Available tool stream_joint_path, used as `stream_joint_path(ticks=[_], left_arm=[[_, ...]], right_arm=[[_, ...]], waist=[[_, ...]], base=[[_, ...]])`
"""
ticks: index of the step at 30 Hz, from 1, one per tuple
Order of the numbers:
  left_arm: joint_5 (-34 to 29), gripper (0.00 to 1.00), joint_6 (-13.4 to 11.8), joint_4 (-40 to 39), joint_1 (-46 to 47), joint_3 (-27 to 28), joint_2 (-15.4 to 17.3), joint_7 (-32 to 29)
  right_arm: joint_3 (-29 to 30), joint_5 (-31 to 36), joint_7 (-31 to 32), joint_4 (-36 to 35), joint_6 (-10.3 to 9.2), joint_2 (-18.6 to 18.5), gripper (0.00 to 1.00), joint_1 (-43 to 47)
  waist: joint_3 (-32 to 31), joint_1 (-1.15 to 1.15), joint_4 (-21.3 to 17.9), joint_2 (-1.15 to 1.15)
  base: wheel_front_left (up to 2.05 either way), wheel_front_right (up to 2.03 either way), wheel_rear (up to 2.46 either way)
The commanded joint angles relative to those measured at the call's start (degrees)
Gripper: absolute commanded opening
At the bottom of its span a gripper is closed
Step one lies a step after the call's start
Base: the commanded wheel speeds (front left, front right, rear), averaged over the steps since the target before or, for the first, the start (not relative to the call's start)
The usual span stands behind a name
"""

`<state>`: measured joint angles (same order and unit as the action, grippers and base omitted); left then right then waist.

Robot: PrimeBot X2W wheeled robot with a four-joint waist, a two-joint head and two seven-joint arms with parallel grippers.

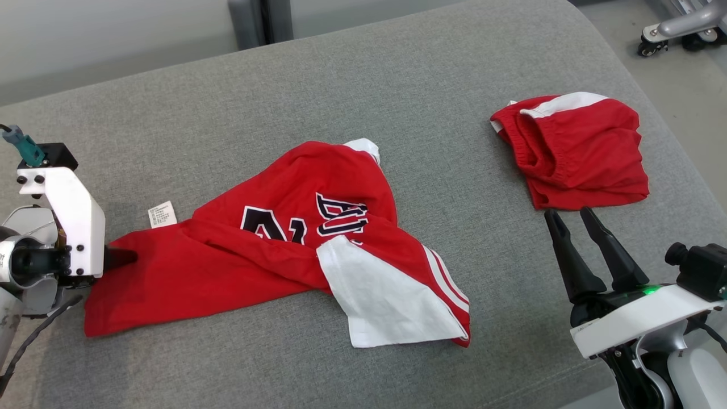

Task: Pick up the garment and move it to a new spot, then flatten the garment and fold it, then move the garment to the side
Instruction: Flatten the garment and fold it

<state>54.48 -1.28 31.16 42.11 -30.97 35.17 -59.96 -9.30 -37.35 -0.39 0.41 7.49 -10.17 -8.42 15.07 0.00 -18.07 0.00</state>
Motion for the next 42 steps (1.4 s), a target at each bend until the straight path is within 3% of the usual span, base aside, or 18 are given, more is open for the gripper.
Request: stream_joint_path(ticks=[1, 4, 5, 7, 8, 15, 23, 28, 34, 42], left_arm=[[0.59, 1.0, 0.43, -0.04, 0.06, -0.03, 0.11, -0.31], [0.31, 1.0, 0.5, -0.28, 0.4, 0.28, -0.36, 1.29], [0.13, 0.89, 0.44, -0.2, 0.49, 0.34, -0.44, 1.8], [0.9, 0.19, 0.47, 0.18, 0.35, 0.48, -0.89, 1.64], [1.22, 0.0, 0.46, 0.27, 0.32, 0.67, -1.1, 1.48], [1.73, 0.0, 1.42, 0.47, 0.6, 0.94, -2.91, 3.82], [5.18, 0.0, 6.06, -2.41, -2.62, 1.28, -3.71, 5.08], [9.16, 0.0, 7.25, -9.34, -8.21, 2.19, 0.17, 1.76], [12.2, 0.0, 5.66, -19.13, -15.93, 2.99, 5.4, -1.52], [13.27, 0.0, 3.62, -26.92, -25.88, 3.1, 7.74, 0.73]], right_arm=[[-0.03, -0.44, -0.53, 0.22, 0.02, -0.38, 1.0, -0.59], [-0.34, -0.54, -0.87, 0.55, 0.02, -0.36, 1.0, -0.78], [-0.54, -0.52, -0.81, 0.66, 0.02, -0.37, 1.0, -0.89], [-0.74, -0.46, -0.87, 0.88, 0.02, -0.41, 1.0, -1.2], [-0.81, -0.44, -0.87, 0.96, 0.02, -0.44, 1.0, -1.33], [-0.45, 0.14, -0.31, 1.56, 0.02, -1.23, 1.0, -0.71], [1.29, 0.76, 1.87, 0.28, 0.02, -2.16, 1.0, 1.99], [2.98, 1.26, 3.39, -1.12, 0.02, -2.37, 1.0, 4.12], [4.75, 2.03, 5.6, -3.14, 0.02, -2.52, 1.0, 6.06], [5.29, 3.03, 7.3, -4.81, 0.02, -1.83, 1.0, 7.81]], waist=[[0.18, 0.0, -0.02, 0.0], [0.53, 0.0, 0.09, 0.0], [0.61, 0.0, 0.15, 0.0], [0.66, 0.0, 0.28, 0.0], [0.64, 0.0, 0.36, 0.0], [-1.48, 0.0, 1.62, 0.0], [-7.64, 0.0, 5.22, 0.0], [-9.76, 0.0, 6.84, 0.0], [-11.01, 0.0, 8.36, 0.0], [-11.71, 0.0, 9.3, 0.0]], base=[[0.0, 0.0, 0.0], [0.0, 0.0, 0.0], [0.0, 0.0, 0.0], [0.0, 0.0, 0.0], [0.0, 0.0, 0.0], [0.0, 0.0, 0.0], [0.0, 0.0, 0.0], [0.0, 0.0, 0.0], [0.0, 0.0, 0.0], [0.0, 0.0, 0.0]])
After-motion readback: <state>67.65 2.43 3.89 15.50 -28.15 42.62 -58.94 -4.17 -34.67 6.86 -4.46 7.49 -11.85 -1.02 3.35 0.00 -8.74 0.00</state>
